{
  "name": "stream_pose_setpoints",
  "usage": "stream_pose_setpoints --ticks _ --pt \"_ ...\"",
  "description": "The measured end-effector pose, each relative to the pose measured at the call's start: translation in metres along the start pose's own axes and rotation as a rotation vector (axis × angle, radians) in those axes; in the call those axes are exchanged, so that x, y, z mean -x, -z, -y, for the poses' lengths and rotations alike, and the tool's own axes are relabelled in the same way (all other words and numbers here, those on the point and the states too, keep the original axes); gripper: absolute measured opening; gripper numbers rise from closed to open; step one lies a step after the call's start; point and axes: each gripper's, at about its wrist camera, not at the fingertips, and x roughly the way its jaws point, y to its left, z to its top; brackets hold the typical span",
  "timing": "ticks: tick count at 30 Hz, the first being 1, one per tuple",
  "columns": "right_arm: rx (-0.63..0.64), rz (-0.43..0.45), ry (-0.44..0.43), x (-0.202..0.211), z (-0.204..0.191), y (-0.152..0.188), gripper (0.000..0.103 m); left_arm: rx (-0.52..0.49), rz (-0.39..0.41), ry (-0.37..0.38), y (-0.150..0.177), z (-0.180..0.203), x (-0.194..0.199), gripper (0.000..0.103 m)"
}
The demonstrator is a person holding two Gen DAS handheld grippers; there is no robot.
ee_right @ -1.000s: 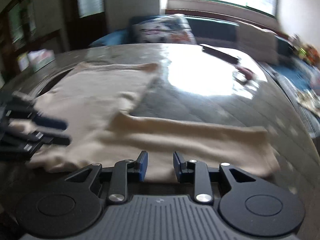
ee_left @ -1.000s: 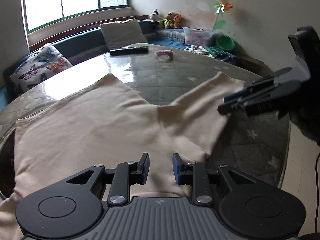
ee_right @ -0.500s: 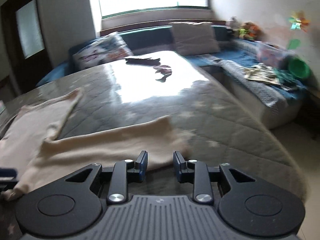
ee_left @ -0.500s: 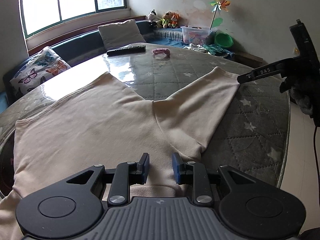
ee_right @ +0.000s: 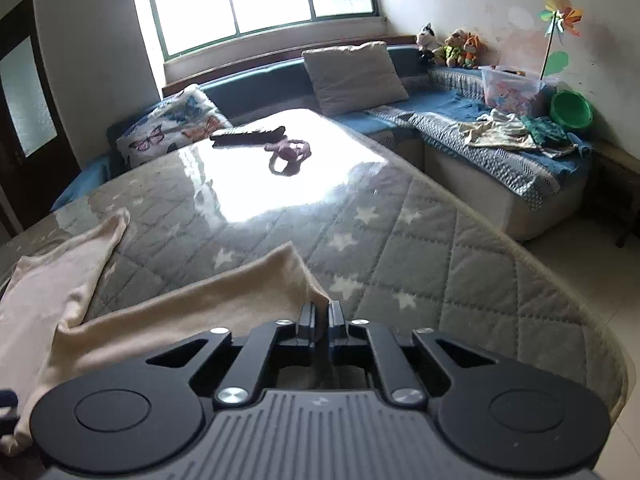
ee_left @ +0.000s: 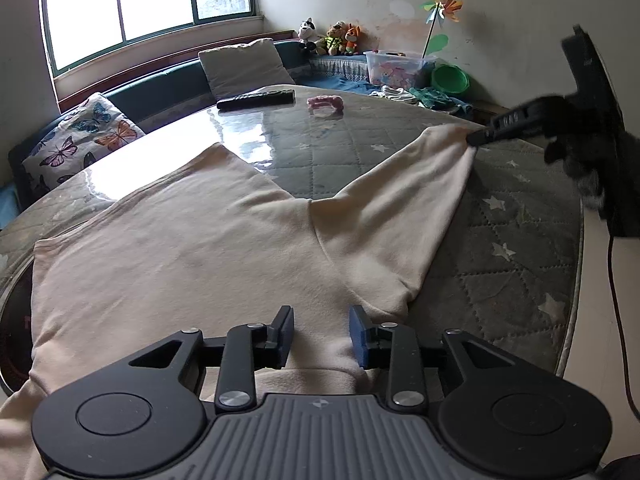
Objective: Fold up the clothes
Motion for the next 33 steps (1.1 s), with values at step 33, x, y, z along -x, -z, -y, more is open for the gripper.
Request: stream_pose_setpoints --ticks 33 --pt "-0.058 0.061 -0.022 0.001 0.005 -0.016 0.004 -0.012 0.003 -0.007 -0.004 -0.001 -0.002 0.042"
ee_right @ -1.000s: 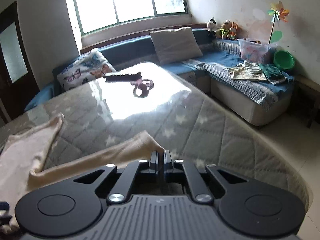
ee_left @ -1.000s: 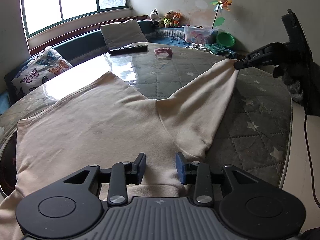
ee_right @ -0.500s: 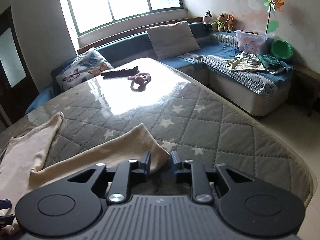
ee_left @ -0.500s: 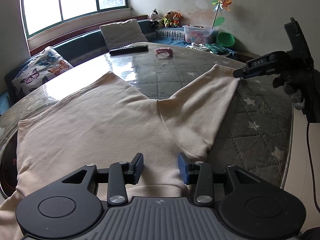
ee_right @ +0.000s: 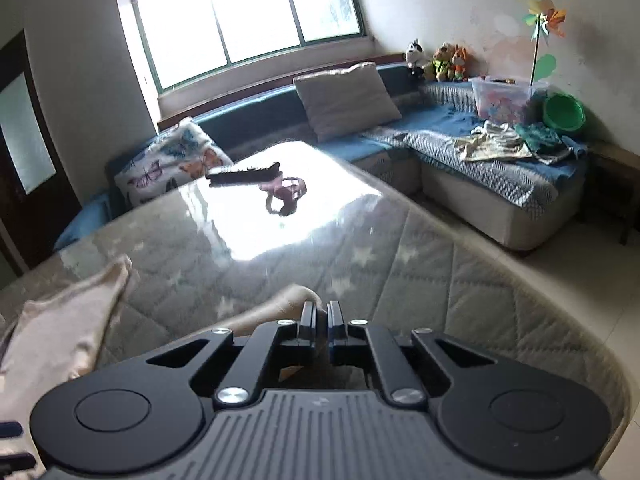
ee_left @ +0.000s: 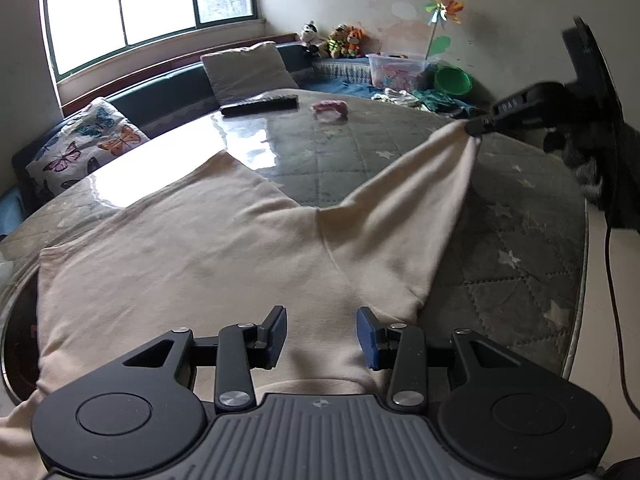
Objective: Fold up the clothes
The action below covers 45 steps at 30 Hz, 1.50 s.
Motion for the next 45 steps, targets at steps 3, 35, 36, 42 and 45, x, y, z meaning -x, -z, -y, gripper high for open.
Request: stream_pose_setpoints --ticks 3,35,36,42,45 --pt "0.024 -0.013 0.006 0.0 -0.005 -0.003 0.004 -0.015 0.005 -0.003 0.001 0.003 -0.002 0.042" --pt "0.572 -0.041 -0.6 0.07 -0.325 0.016 0.01 0.316 0.104 -0.199 0.08 -0.096 0.096 0.051" --pt "0.572 -0.053 -0.615 0.069 -0.326 0.02 0.012 0.319 0.103 -0.201 0.081 -0.096 0.096 0.051" --pt "0.598 -0.061 -0.568 0.07 -0.304 0.015 0.018 0.341 0.11 -0.221 0.081 -0.099 0.105 0.051" --pt "0.632 -0.095 -0.512 0.063 -0.283 0.015 0.018 0.349 0.122 -0.226 0.078 -0.102 0.107 0.051"
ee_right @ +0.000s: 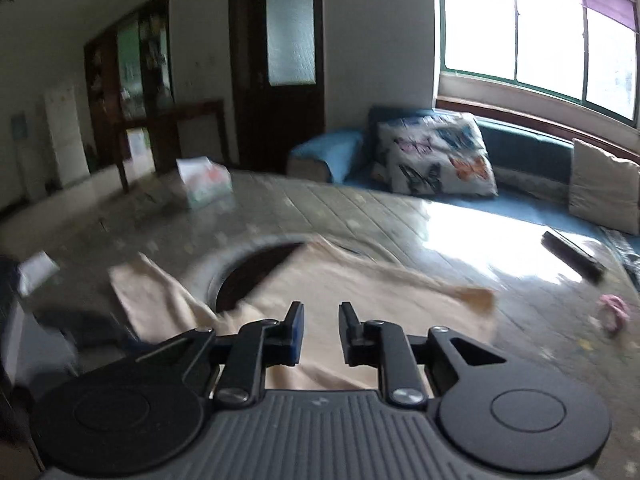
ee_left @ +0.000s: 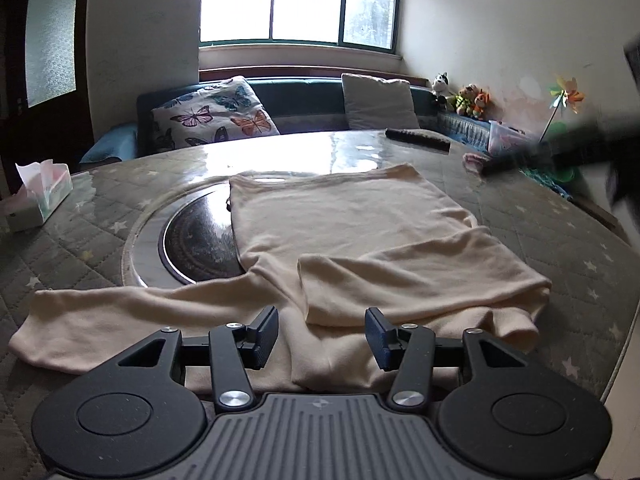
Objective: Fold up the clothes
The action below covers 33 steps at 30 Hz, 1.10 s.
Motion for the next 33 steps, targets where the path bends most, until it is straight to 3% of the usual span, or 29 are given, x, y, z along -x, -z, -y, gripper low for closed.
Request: stream_pose_setpoints --ticks 4,7,13,17,20,27,33 --pt "0.007 -0.124 0.033 -0.006 0.024 0.032 0.018 0.0 0.001 -0.002 -0.007 0.002 -0.008 0.05" --pt "-0.041 -0.172 0.034 -0.009 0.037 0.059 0.018 0.013 -0.019 -0.009 -0.011 0.003 -0.019 0.049" --pt "-0.115 -0.21 0.026 -0.015 0.054 0.092 0.018 0.041 -0.056 -0.027 -0.013 0.001 -0.034 0.034" --pt "-0.103 -0.178 0.028 -0.006 0.058 0.082 0.018 0.036 -0.067 -0.023 -0.012 0.001 -0.038 0.013" --pt "-0.101 -0.138 0.023 -0.011 0.059 0.07 0.018 0.04 -0.062 -0.027 -0.012 0.002 -0.036 0.006" --pt "-0.119 -0.158 0.017 -0.049 0.063 0.065 0.017 0.05 -0.056 -0.048 -0.011 -0.004 -0.024 0.002" --pt "-0.091 -0.145 0.025 -0.048 0.057 0.059 0.019 0.088 -0.058 -0.023 -0.015 -0.011 -0.021 0.005"
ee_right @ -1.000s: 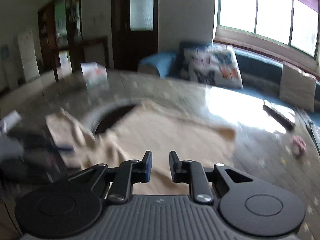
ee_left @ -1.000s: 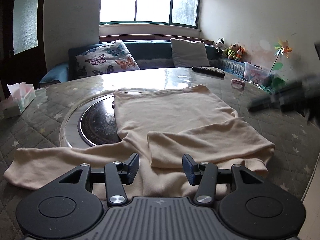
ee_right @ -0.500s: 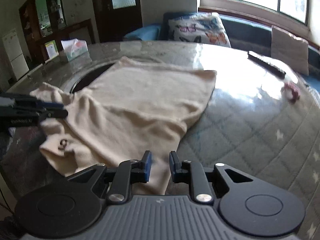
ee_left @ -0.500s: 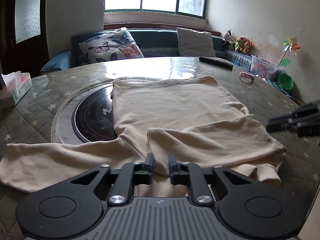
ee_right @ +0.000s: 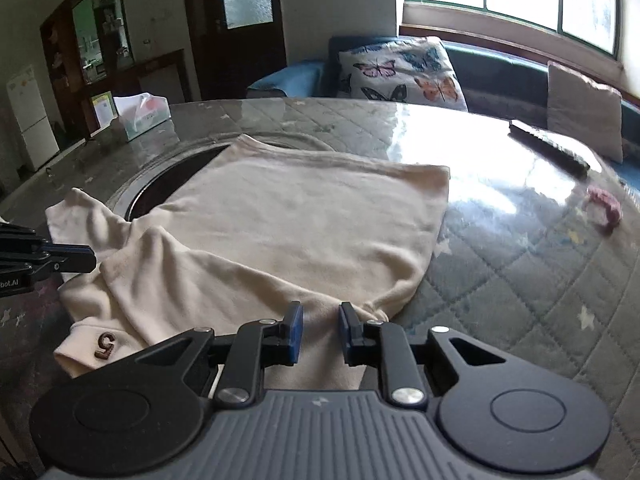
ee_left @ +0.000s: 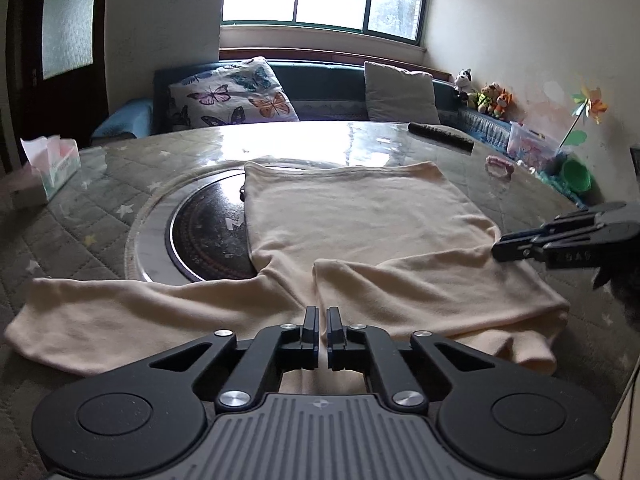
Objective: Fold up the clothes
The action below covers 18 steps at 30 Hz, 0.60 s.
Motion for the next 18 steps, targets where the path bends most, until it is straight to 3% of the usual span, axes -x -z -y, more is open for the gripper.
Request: stream_pose_setpoints --ticks 1,4,6,7,9,11,18 --pt "0.004 0.001 -0.005 0.0 -0.002 -0.001 0.019 0.004 0.001 0.003 -0.001 0.0 -0.002 0.007" --pt "0.014 -0.002 -0.017 -0.004 -0.01 -0.006 0.019 0.004 -0.006 -0.001 -0.003 0.002 -0.01 0.026" --pt "0.029 -0.002 -0.037 -0.008 -0.019 -0.01 0.019 0.002 -0.017 0.005 -0.003 0.003 -0.015 0.027" --pt "0.037 -0.001 -0.048 -0.01 -0.024 -0.012 0.019 -0.001 -0.022 0.011 -0.002 0.003 -0.017 0.025" --pt "0.049 -0.003 -0.069 -0.014 -0.032 -0.015 0.019 -0.011 -0.023 0.025 -0.001 0.004 -0.019 0.01" --pt "0.065 -0.009 -0.083 -0.02 -0.041 -0.018 0.019 -0.014 -0.015 0.03 0.0 0.003 -0.016 0.004" --pt "0.111 -0.027 -0.119 -0.041 -0.067 -0.025 0.019 0.025 -0.004 0.037 0.001 -0.009 -0.007 0.002"
